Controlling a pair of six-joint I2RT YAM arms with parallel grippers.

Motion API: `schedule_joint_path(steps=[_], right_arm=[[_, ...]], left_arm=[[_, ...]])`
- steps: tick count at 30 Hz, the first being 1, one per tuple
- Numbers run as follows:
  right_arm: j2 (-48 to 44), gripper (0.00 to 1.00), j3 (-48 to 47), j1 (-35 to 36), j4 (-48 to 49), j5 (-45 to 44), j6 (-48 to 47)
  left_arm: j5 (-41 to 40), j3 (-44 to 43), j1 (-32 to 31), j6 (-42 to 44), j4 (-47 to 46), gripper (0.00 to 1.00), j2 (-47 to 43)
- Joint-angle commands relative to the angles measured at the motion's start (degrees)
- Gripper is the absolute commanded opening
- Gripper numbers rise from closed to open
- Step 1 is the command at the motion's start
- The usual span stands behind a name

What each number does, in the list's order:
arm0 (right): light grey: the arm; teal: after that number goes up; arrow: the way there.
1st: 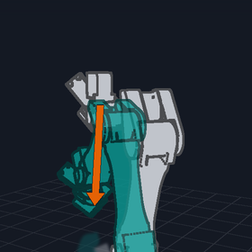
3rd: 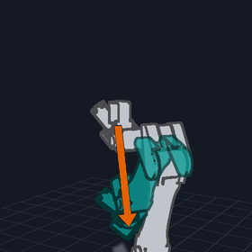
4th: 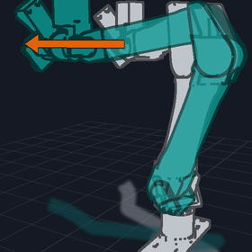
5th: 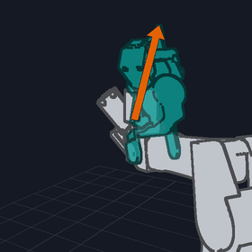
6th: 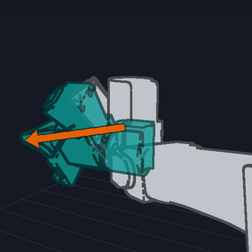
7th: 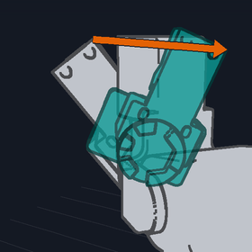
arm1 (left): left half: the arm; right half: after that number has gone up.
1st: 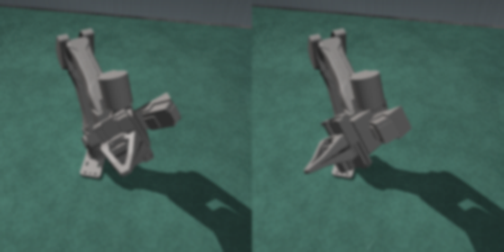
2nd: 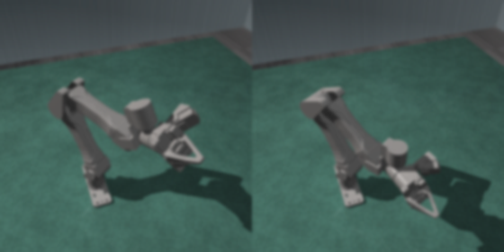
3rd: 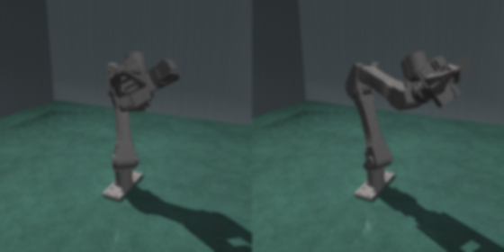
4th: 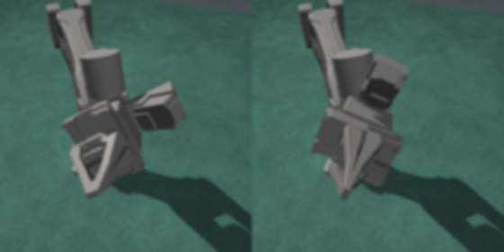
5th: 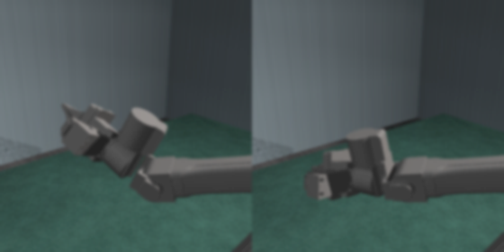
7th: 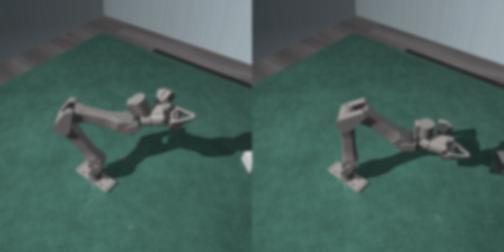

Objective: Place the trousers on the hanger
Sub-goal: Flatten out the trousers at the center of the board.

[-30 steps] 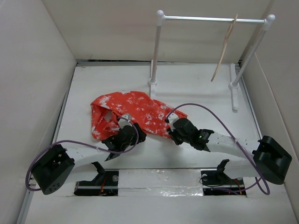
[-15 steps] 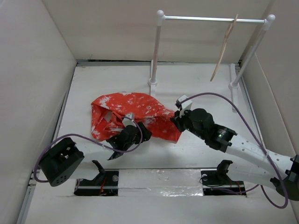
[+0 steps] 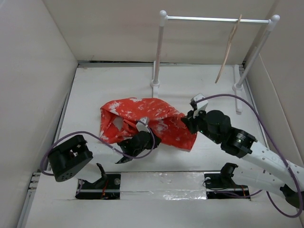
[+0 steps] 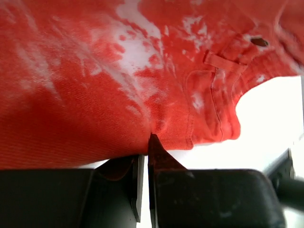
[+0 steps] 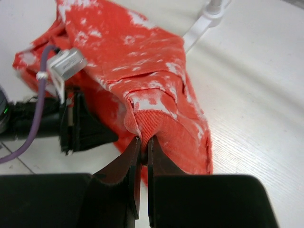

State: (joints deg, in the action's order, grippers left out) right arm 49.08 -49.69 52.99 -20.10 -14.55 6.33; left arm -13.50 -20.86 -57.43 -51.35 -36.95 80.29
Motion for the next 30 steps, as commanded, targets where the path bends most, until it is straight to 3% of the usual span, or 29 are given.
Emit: schedule_joint_path(steps=[1, 5, 8, 9, 12, 14, 16, 19, 23, 30], right_arm=[[-4.2, 0.0, -4.8, 0.7, -1.0, -7.6, 1.1], [-4.0, 0.0, -4.5, -4.6, -4.0, -16.0, 2.0], [-3.2, 0.0, -1.6, -13.5, -1.6, -16.8, 3.3], [-3.3, 0.0, -0.2, -15.8, 0.1, -16.9, 2.6], [-3.1, 0.0, 4.1, -25.9, 5.1, -15.9, 1.2], [-1.0, 0.0, 4.9, -33.4, 6.8, -13.4, 0.4], [0.2, 0.0, 4.3, -37.2, 6.4, -9.0, 0.3], [0.7, 0.0, 4.6, -41.2, 8.8, -5.8, -0.8], [0.1, 0.0, 4.7, -45.8, 11.5, -3.7, -1.7], [4.1, 0.0, 3.5, -53.1, 15.4, 4.1, 0.0]], left_arm=[[-2.7, -1.6, -5.9, 0.2, 3.3, 0.0, -6.3], [-3.5, -3.5, -14.0, 1.9, 8.1, 0.0, -11.0], [-3.4, -8.9, -18.1, 3.7, 15.0, 0.34, -7.2], [-4.2, -10.4, -18.7, 4.4, 16.5, 0.6, -6.7], [-5.6, -10.6, -18.7, 5.2, 20.3, 0.8, -9.4], [-9.6, -10.2, -18.7, 4.9, 24.3, 0.8, -15.6], [-16.3, -9.3, -17.9, 2.8, 27.8, 0.73, -20.6], [-20.2, -6.9, -11.6, -1.4, 35.1, 0.67, -31.0], [-20.0, -2.3, -0.3, -5.2, 42.8, 0.61, -44.5], [-14.0, -2.8, 16.7, -6.0, 56.5, 0.57, -48.4]])
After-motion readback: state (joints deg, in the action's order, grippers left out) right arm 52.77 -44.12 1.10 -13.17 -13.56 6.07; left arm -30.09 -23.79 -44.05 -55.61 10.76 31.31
